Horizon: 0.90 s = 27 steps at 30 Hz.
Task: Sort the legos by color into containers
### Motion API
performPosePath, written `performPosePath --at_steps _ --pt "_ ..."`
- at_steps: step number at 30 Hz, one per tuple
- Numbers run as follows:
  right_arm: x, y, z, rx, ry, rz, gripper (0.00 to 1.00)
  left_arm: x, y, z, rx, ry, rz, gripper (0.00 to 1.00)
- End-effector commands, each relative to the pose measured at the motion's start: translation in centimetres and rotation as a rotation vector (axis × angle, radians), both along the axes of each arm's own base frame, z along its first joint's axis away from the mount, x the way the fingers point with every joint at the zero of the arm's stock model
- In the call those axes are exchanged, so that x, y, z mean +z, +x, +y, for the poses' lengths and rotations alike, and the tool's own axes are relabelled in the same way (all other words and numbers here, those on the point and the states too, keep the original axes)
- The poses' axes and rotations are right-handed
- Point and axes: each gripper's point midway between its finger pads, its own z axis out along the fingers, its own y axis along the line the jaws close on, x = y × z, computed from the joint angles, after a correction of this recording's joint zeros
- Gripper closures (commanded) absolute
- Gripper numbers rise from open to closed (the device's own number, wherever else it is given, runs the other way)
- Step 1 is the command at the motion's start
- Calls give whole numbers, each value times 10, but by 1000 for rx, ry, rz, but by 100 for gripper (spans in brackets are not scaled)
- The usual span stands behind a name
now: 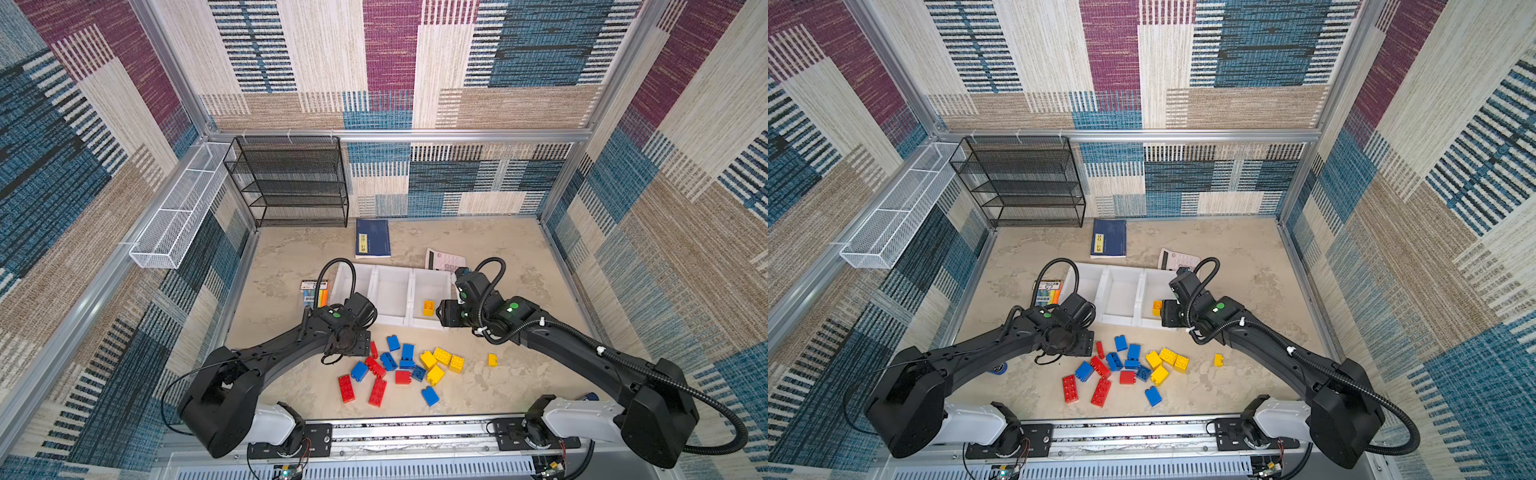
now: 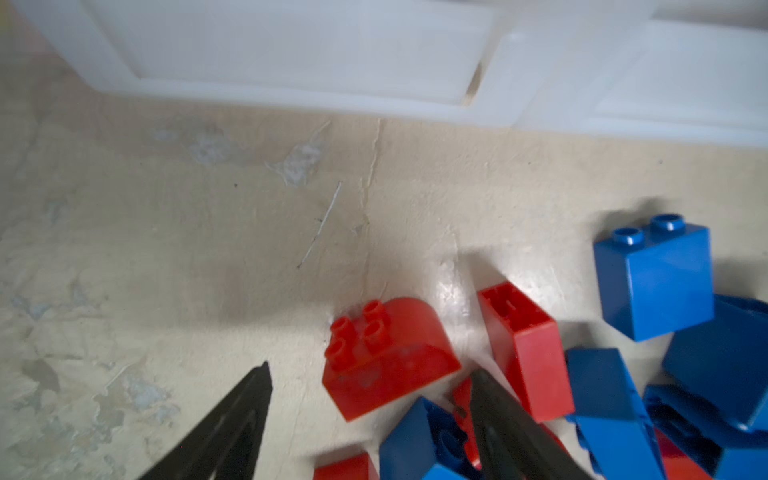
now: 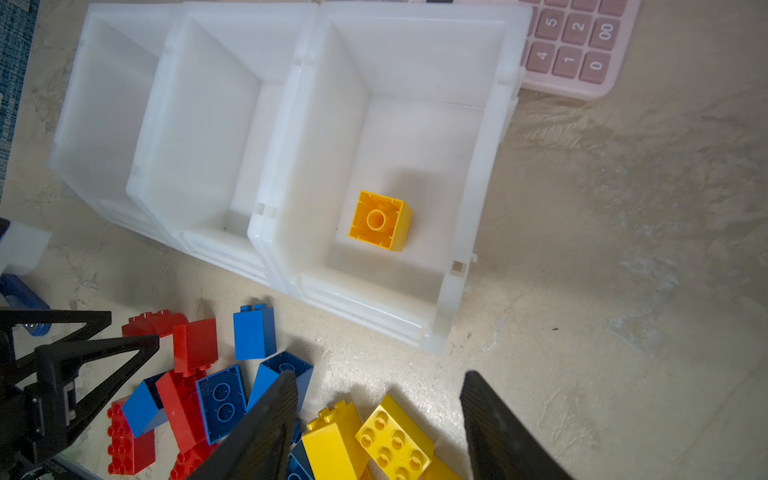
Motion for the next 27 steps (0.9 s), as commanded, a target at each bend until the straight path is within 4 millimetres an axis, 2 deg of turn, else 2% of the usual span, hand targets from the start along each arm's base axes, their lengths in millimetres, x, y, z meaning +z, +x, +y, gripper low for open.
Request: performPosePath --at_steps 1,8,13,21,27 --pt "3 1 1 -15 20 -11 34 0 7 2 -43 46 -13 24" --pt "-1 2 3 -11 12 3 34 -11 9 4 -69 95 15 28" --pt "0 4 4 -8 14 1 34 -14 11 -5 -113 90 26 34" --pt "-1 0 -1 -25 16 -1 34 -25 -2 -16 -149 99 62 45" --pt "-2 -1 -1 -27 18 2 34 -23 -5 -11 -125 100 51 61"
